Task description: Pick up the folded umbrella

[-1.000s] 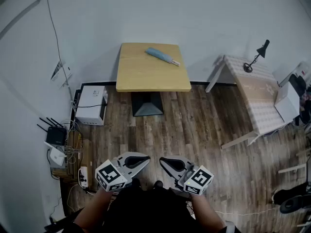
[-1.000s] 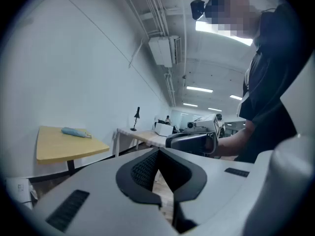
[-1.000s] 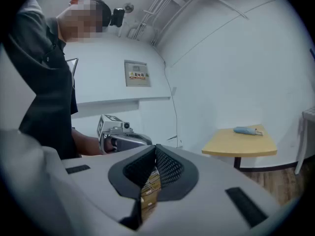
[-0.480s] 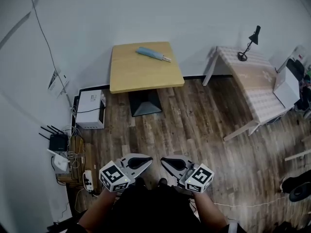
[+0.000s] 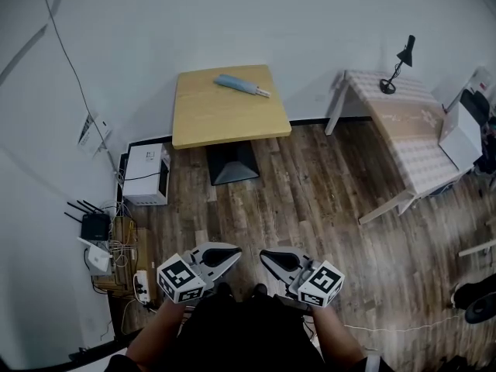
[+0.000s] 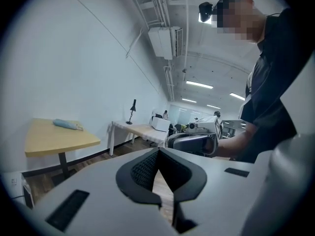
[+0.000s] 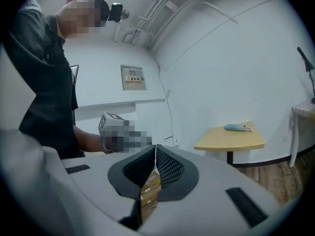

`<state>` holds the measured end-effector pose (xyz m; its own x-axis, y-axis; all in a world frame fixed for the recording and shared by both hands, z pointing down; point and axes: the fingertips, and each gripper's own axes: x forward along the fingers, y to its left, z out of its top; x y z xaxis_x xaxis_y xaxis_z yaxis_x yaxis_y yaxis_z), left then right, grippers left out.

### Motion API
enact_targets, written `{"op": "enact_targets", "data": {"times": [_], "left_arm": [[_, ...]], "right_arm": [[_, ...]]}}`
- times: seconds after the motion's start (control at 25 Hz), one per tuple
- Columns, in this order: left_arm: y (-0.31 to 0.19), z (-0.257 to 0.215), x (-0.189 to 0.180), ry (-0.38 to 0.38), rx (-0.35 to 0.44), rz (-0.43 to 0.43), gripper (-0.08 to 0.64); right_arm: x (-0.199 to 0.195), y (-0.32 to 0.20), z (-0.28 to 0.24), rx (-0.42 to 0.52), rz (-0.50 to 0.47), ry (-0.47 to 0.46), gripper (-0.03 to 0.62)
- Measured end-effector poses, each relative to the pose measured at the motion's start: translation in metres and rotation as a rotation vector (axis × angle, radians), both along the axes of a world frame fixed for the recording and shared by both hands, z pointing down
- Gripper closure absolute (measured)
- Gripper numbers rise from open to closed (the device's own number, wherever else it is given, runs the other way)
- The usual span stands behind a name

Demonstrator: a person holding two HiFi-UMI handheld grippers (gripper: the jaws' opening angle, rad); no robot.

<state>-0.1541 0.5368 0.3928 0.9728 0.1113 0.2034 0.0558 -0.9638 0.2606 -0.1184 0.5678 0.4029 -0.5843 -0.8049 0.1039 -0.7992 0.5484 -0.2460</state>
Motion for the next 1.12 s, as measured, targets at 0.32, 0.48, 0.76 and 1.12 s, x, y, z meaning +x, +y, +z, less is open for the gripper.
{"op": "enact_targets", "data": {"times": [0.32, 0.48, 0.76, 1.12], "left_arm": [[0.002, 0.008, 0.005, -0.022, -0.018, -0.072, 0.549], [0.003, 0.012, 0.003, -0.045, -0.025, -0.091, 0.549], [-0.036, 0.023, 0.001, -0.044, -0.053, -0.089, 0.549], [-0.146, 0.012, 0.016, 0.032, -0.046, -0.039, 0.549]], "right_arm": [[0.014, 0.002, 0.014, 0.004, -0.061, -0.017, 0.572], [0.021, 0.002, 0.023, -0.017, -0.072, -0.047, 0.573], [0.018, -0.04, 0.03, -0.039, -0.084, -0.02, 0.572], [0.036, -0.138, 0.021, -0.07, -0.017, 0.051, 0.572]]}}
